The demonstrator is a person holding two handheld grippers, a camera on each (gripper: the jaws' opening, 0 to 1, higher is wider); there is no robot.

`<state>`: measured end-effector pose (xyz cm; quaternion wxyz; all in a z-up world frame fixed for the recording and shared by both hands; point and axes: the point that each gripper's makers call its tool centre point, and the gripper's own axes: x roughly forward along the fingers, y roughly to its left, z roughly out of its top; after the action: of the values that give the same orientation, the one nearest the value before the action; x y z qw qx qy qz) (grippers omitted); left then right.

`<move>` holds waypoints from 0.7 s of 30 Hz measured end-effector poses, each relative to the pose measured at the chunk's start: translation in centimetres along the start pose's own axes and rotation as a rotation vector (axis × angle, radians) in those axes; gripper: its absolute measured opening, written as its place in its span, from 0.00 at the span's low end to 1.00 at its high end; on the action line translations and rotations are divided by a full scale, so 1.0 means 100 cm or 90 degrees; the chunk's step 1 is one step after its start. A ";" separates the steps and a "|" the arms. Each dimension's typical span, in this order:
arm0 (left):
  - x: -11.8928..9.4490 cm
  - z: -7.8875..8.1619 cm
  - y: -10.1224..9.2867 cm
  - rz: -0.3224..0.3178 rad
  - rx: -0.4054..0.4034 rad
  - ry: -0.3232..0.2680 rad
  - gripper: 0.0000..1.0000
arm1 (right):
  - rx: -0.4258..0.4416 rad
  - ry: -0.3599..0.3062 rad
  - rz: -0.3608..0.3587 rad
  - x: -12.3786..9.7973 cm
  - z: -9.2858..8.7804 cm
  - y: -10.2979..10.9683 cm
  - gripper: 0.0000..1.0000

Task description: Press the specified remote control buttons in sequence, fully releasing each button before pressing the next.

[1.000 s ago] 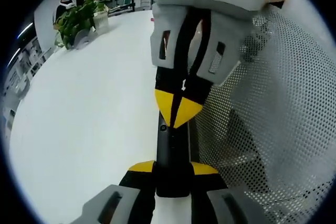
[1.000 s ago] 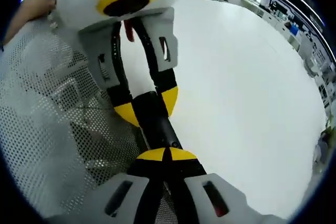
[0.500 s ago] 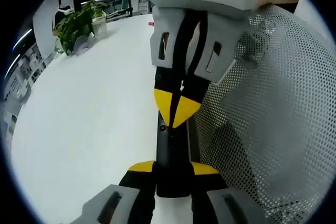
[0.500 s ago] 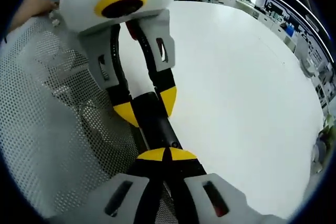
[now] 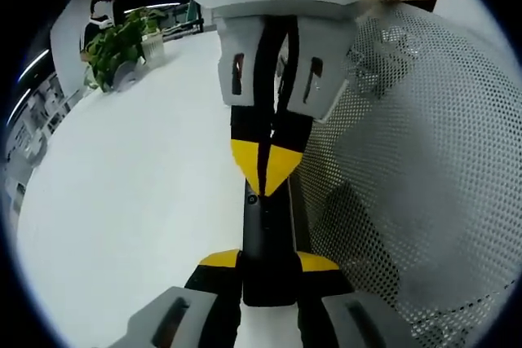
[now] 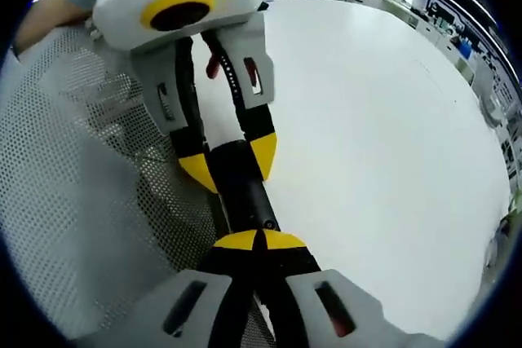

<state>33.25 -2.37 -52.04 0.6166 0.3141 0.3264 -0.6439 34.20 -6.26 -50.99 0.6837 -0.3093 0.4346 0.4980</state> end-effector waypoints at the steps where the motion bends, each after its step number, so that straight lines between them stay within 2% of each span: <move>1: 0.000 0.000 0.000 0.000 0.000 0.000 0.24 | 0.002 -0.004 0.001 0.000 0.001 0.000 0.00; 4: 0.001 -0.001 0.001 0.002 -0.004 -0.001 0.24 | 0.022 -0.030 0.062 0.003 0.009 0.012 0.00; 6: 0.001 -0.001 0.001 0.001 -0.008 -0.002 0.24 | -0.025 -0.011 0.034 0.004 0.009 0.001 0.00; 13: 0.000 -0.001 0.001 0.001 -0.021 -0.010 0.24 | -0.019 0.007 0.052 0.006 0.010 0.001 0.00; 17: 0.000 -0.001 0.000 0.004 -0.018 -0.011 0.24 | 0.020 0.037 0.054 0.006 0.009 -0.001 0.00; 21: 0.000 -0.001 0.001 0.008 -0.019 -0.012 0.24 | 0.119 0.059 0.065 0.008 0.007 -0.002 0.00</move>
<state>33.30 -2.32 -52.09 0.6282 0.3009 0.3282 -0.6380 34.73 -5.39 -51.38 0.6626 -0.2445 0.5254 0.4745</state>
